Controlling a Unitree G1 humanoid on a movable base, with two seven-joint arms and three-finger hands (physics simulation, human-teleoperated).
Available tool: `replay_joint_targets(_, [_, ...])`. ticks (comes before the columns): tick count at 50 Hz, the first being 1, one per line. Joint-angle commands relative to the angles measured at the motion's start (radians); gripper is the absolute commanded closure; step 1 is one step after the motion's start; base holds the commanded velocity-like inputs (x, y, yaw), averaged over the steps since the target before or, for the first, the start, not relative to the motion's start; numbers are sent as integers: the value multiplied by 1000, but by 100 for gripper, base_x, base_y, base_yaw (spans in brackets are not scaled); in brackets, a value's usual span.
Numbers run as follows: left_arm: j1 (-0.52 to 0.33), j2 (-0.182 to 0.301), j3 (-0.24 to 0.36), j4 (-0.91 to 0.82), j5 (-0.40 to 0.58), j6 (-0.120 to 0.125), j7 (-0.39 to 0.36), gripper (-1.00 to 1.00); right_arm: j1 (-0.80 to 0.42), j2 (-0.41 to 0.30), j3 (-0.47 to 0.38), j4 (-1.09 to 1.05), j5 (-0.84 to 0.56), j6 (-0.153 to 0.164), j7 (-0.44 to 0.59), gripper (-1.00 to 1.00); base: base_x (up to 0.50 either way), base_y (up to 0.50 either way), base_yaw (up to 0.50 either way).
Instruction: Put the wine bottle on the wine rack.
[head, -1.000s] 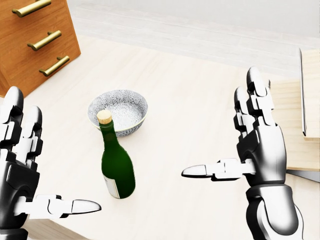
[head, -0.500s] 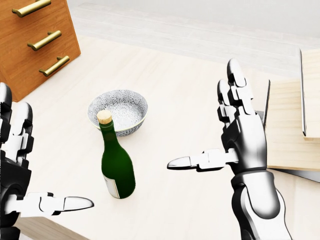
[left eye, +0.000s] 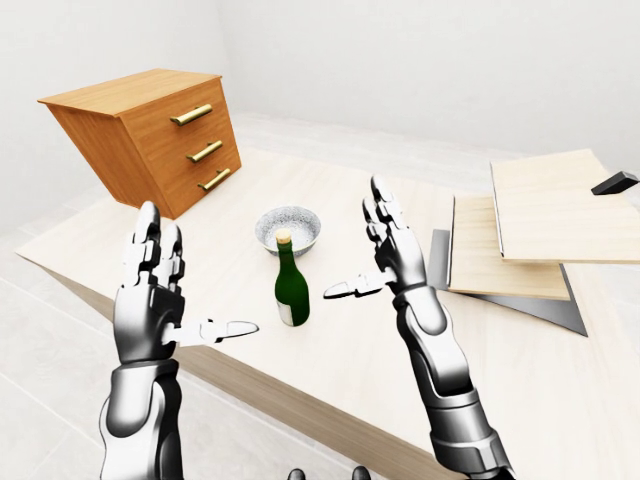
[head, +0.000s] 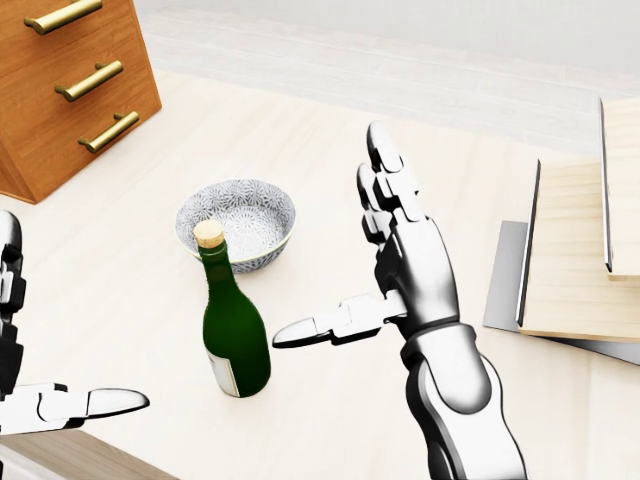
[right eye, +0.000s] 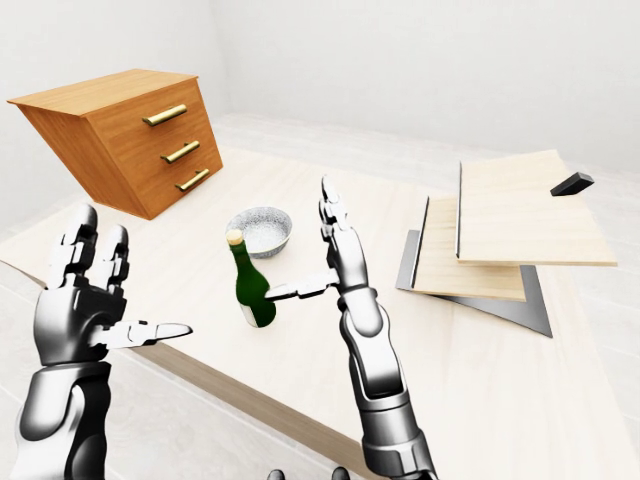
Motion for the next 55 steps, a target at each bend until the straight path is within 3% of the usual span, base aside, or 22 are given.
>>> replay_joint_targets(1, [-1,2,20,18,-8,0,-5,-100,36,19,47,-80,16,0,69,-100,0,0,0])
replay_joint_targets(26, [-27,12,8,83,13,0,24,-100,30,17,49,-166,74,0,158,-100,0,0,0])
replay_joint_targets(55, [-23,13,17,64,3,0,19,-100,-58,63,76,49,27,0,145,-100,0,0,0])
